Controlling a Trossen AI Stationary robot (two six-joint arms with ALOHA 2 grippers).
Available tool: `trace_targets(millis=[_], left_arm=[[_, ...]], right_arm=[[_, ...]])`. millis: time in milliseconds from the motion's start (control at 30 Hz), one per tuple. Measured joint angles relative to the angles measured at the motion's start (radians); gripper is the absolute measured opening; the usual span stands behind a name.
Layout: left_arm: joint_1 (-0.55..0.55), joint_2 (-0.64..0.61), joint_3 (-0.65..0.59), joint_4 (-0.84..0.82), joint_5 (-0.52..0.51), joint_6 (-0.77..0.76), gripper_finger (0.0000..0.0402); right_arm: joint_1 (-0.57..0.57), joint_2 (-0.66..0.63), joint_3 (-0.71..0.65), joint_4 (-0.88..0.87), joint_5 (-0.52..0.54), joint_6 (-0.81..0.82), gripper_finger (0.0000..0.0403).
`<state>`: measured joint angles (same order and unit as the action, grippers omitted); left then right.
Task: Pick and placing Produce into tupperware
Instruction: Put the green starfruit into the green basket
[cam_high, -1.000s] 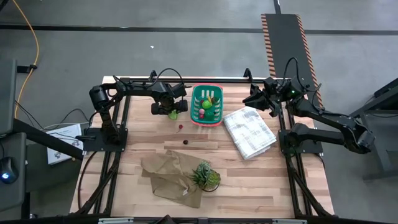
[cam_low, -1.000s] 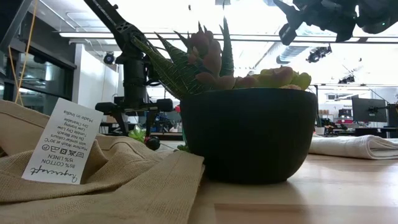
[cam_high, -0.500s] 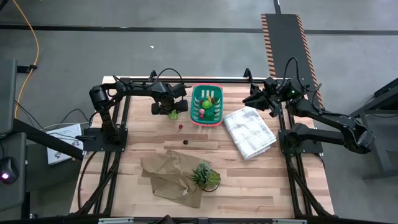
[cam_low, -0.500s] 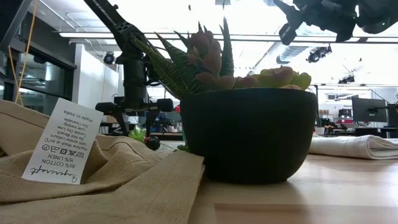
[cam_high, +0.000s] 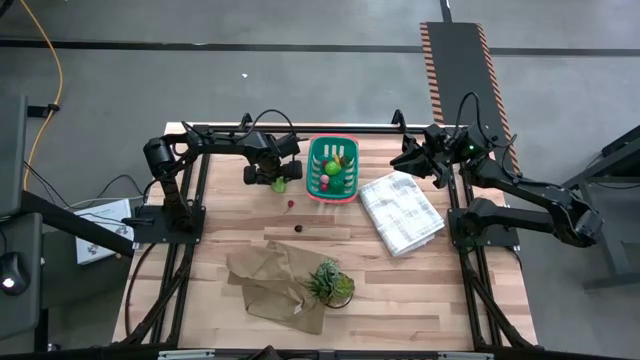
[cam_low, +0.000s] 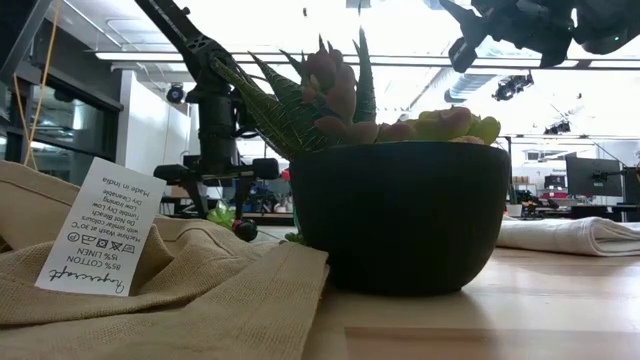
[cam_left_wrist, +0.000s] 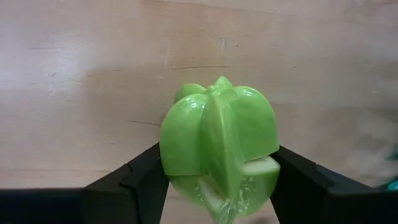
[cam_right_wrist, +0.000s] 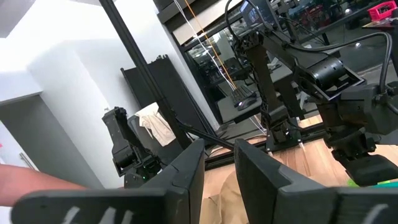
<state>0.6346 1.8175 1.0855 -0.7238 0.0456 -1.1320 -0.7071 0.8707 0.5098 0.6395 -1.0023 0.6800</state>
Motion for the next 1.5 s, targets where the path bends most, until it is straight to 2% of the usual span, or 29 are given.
trace_targets(millis=[133, 333, 433, 667, 833, 967, 1167, 1333, 1500], left_arm=[[0.000, 0.000, 0.000, 0.000, 0.000, 0.000, 0.0233], [0.000, 0.000, 0.000, 0.001, 0.000, 0.000, 0.0202], [0.000, 0.000, 0.000, 0.001, 0.000, 0.001, 0.0202], [0.000, 0.000, 0.000, 0.001, 0.000, 0.001, 0.0230], [0.000, 0.000, 0.000, 0.001, 0.000, 0.000, 0.0202], [0.000, 0.000, 0.000, 0.001, 0.000, 0.000, 0.0202], [0.000, 0.000, 0.000, 0.001, 0.000, 0.000, 0.0232], [0.000, 0.000, 0.000, 0.001, 0.000, 0.000, 0.0204], [0.000, 0.000, 0.000, 0.001, 0.000, 0.000, 0.0201]], right_arm=[[0.000, 0.000, 0.000, 0.000, 0.000, 0.000, 0.0079], [0.000, 0.000, 0.000, 0.000, 0.000, 0.000, 0.0079], [0.000, 0.000, 0.000, 0.000, 0.000, 0.000, 0.0079], [0.000, 0.000, 0.000, 0.000, 0.000, 0.000, 0.0079], [0.000, 0.000, 0.000, 0.000, 0.000, 0.000, 0.0079], [0.000, 0.000, 0.000, 0.000, 0.000, 0.000, 0.0079], [0.000, 0.000, 0.000, 0.000, 0.000, 0.000, 0.0079], [0.000, 0.000, 0.000, 0.000, 0.000, 0.000, 0.0079], [0.000, 0.000, 0.000, 0.000, 0.000, 0.000, 0.0079]])
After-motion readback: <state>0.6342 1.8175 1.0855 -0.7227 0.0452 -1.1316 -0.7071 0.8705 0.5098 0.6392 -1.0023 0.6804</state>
